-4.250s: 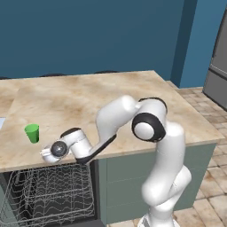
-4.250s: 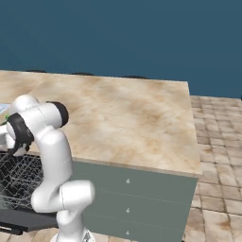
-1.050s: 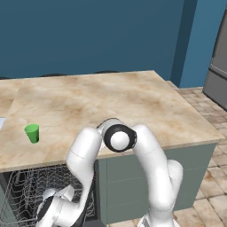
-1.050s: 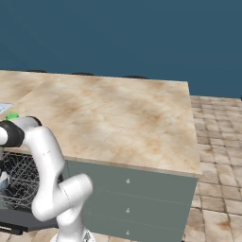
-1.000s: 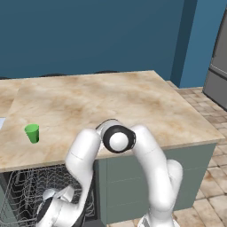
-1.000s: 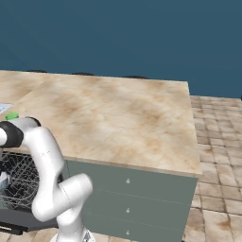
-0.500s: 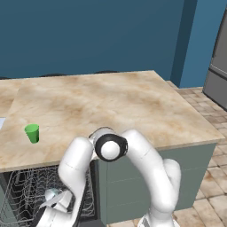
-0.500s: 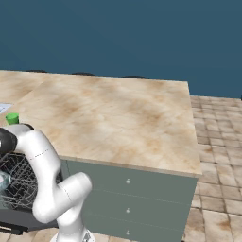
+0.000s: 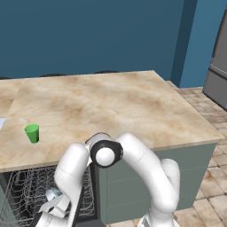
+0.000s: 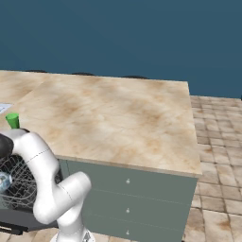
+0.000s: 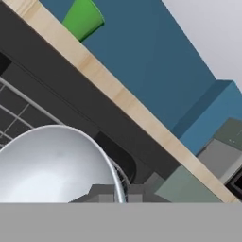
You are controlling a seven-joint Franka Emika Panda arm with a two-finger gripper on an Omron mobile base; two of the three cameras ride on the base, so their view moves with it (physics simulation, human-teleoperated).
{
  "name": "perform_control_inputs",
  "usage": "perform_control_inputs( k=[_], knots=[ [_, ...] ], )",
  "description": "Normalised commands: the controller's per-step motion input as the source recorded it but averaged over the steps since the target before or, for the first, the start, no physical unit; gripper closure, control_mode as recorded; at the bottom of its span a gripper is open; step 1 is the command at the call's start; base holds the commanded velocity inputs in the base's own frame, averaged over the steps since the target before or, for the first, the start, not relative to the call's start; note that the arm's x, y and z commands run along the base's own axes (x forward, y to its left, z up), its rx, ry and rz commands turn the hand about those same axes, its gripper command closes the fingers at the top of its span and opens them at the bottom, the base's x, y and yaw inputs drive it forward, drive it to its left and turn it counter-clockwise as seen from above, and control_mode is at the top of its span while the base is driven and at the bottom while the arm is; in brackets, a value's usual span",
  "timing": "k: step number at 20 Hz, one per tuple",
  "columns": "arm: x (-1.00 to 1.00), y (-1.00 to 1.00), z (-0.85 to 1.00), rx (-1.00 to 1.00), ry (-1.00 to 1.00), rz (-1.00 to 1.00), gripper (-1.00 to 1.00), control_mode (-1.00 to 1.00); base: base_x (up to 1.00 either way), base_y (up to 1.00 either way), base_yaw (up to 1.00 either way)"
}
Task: Pick up the cup and bowl from the counter, place them in the dishwasher, and close the dishwasher door.
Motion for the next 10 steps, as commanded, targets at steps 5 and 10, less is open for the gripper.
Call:
perform_control_inputs(
  k=[5, 10],
  knots=[
    [0.0, 0.0, -0.16, -0.05, -0.05, -0.04, 1.0, -1.0, 0.0, 0.0, 0.0],
    [-0.07, 0.02, -0.16, -0.01, -0.06, -0.01, -1.0, -1.0, 0.0, 0.0, 0.0]
  ],
)
